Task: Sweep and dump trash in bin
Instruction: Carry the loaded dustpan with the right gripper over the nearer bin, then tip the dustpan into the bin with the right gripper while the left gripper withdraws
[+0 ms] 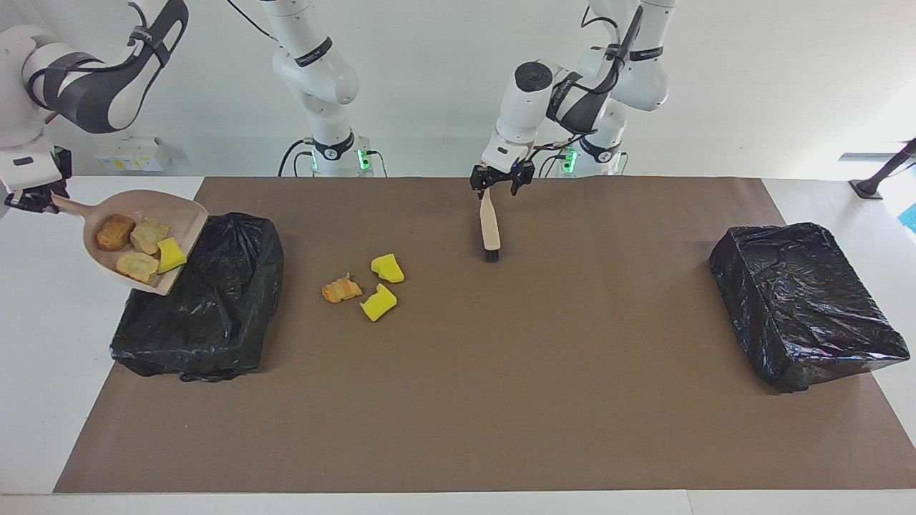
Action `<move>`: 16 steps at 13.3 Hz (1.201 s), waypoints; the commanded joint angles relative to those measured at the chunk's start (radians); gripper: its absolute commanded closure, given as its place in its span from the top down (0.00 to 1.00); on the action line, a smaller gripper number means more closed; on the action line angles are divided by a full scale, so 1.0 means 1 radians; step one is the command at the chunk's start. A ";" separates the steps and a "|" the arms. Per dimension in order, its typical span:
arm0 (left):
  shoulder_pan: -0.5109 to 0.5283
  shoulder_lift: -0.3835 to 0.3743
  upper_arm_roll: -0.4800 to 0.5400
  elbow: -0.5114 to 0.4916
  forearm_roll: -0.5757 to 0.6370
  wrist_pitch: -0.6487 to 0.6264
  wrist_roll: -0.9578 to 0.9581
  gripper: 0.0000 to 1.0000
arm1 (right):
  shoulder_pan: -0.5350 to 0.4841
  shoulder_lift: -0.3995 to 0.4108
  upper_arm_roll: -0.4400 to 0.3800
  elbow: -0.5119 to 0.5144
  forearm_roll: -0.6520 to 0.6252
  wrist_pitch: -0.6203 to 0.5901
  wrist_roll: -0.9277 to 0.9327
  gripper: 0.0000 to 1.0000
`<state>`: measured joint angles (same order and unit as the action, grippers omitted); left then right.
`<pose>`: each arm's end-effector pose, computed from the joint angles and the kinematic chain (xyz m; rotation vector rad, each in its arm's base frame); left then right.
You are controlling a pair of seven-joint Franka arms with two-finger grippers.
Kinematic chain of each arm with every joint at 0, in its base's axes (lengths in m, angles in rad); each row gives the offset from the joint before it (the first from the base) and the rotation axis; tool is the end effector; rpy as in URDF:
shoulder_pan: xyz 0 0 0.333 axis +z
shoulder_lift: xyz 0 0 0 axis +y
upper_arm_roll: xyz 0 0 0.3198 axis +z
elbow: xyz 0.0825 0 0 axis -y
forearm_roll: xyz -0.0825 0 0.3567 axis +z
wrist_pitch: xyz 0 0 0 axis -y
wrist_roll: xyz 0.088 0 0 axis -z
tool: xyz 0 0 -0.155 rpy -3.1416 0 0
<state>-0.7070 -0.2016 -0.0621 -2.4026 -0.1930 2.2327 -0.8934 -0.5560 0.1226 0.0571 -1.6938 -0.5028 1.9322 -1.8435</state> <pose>0.3123 -0.3204 0.3678 2.9979 0.3642 -0.1256 0.4962 -0.3345 0.5032 2.0512 1.9052 -0.5586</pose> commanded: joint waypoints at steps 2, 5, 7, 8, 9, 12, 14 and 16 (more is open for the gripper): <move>0.170 0.033 -0.007 0.087 0.068 -0.047 0.039 1.00 | 0.030 0.002 0.013 -0.023 -0.065 0.085 -0.031 0.00; 0.326 0.157 -0.007 0.273 0.084 -0.143 0.319 1.00 | 0.063 0.009 0.013 -0.023 -0.132 0.108 -0.020 0.00; 0.414 0.212 -0.007 0.367 0.092 -0.197 0.478 1.00 | 0.067 0.012 0.015 -0.023 -0.169 0.134 -0.016 0.00; 0.440 0.232 -0.007 0.400 0.092 -0.218 0.535 1.00 | 0.067 0.014 0.015 -0.021 -0.175 0.142 -0.014 0.00; 0.478 0.243 -0.007 0.427 0.092 -0.226 0.585 1.00 | 0.067 0.015 0.015 -0.023 -0.181 0.143 -0.013 0.00; 0.589 0.237 -0.007 0.483 0.092 -0.283 0.752 1.00 | 0.094 0.018 0.015 -0.021 -0.236 0.171 -0.013 0.00; 0.659 0.237 -0.007 0.561 0.092 -0.393 0.905 1.00 | 0.116 0.020 0.015 -0.018 -0.284 0.177 -0.014 0.00; 0.701 0.225 -0.004 0.608 0.093 -0.456 0.970 1.00 | 0.137 0.015 0.015 -0.012 -0.307 0.171 -0.017 0.00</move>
<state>-0.0478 0.0272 -0.0546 -1.8567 -0.1146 1.8559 0.0134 -0.4323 0.1445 0.0702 -1.7084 -0.7726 2.0941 -1.8490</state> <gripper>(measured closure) 0.000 0.692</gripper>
